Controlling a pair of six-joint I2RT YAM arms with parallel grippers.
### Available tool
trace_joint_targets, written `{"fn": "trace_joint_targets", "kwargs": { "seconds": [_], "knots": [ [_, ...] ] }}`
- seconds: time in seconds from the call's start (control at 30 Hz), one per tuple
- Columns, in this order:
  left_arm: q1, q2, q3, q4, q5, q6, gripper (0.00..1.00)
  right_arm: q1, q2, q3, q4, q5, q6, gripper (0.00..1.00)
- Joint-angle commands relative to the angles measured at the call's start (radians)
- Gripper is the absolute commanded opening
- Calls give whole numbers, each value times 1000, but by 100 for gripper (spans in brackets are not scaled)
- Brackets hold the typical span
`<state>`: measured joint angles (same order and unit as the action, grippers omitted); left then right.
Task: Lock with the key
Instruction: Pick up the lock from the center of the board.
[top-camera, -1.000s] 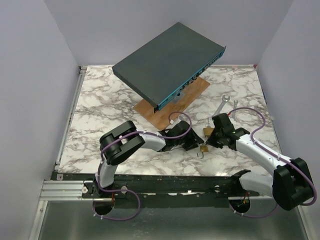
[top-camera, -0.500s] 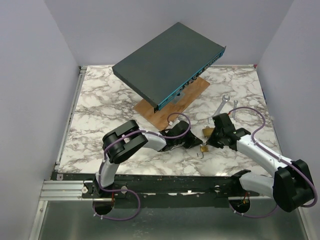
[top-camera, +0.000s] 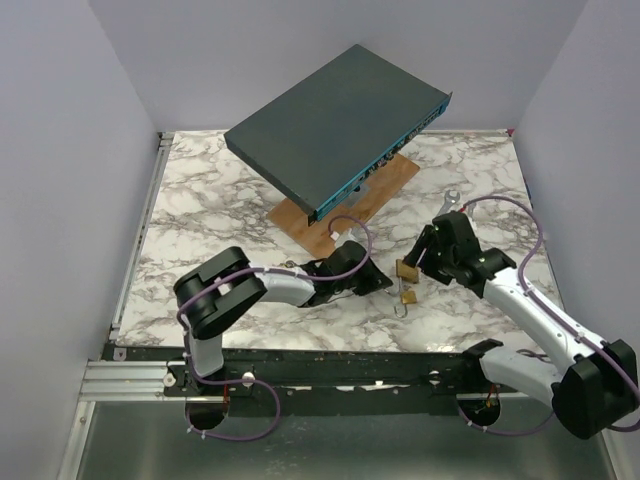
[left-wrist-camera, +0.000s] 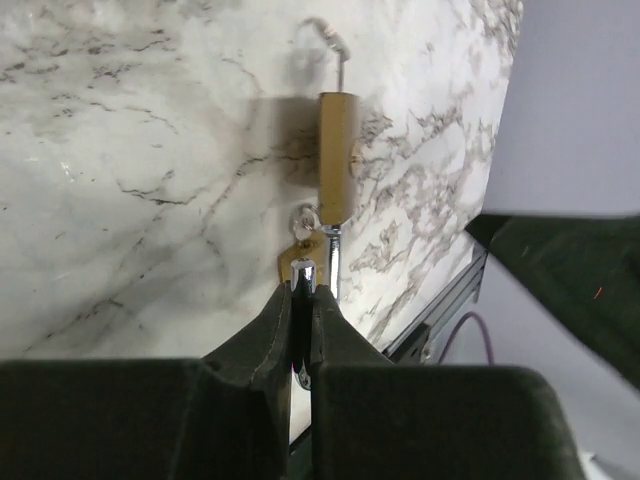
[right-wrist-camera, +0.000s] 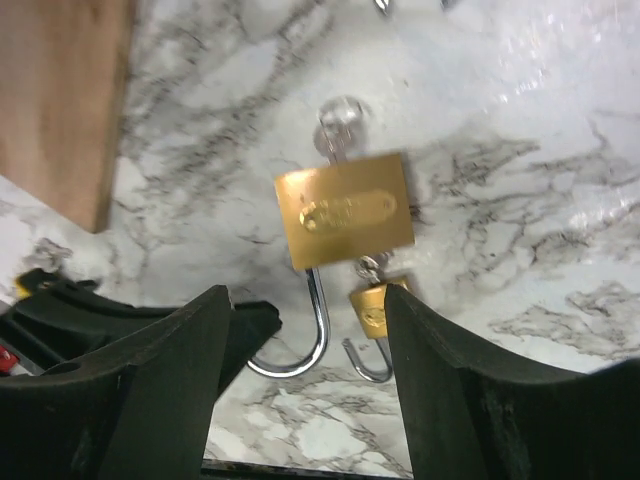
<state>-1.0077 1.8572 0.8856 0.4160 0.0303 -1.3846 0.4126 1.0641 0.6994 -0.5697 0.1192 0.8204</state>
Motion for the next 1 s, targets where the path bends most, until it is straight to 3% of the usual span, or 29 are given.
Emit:
{"fn": "trace_joint_targets", "kwargs": {
  "seconds": [0.0, 0.2, 0.43, 0.7, 0.97],
  "knots": [
    [-2, -154, -31, 27, -60, 238, 0, 4, -20, 81, -27, 55, -36, 67],
    [-19, -289, -18, -113, -96, 457, 0, 4, 11, 129, 11, 22, -82, 67],
    [-28, -429, -8, -270, -38, 653, 0, 5, 46, 170, 8, -38, -90, 70],
    [-32, -535, -58, -272, 68, 849, 0, 4, 116, 120, 7, -312, 1, 74],
    [-48, -510, -62, -233, 134, 901, 0, 4, 139, 68, 61, -380, 152, 81]
  ]
}}
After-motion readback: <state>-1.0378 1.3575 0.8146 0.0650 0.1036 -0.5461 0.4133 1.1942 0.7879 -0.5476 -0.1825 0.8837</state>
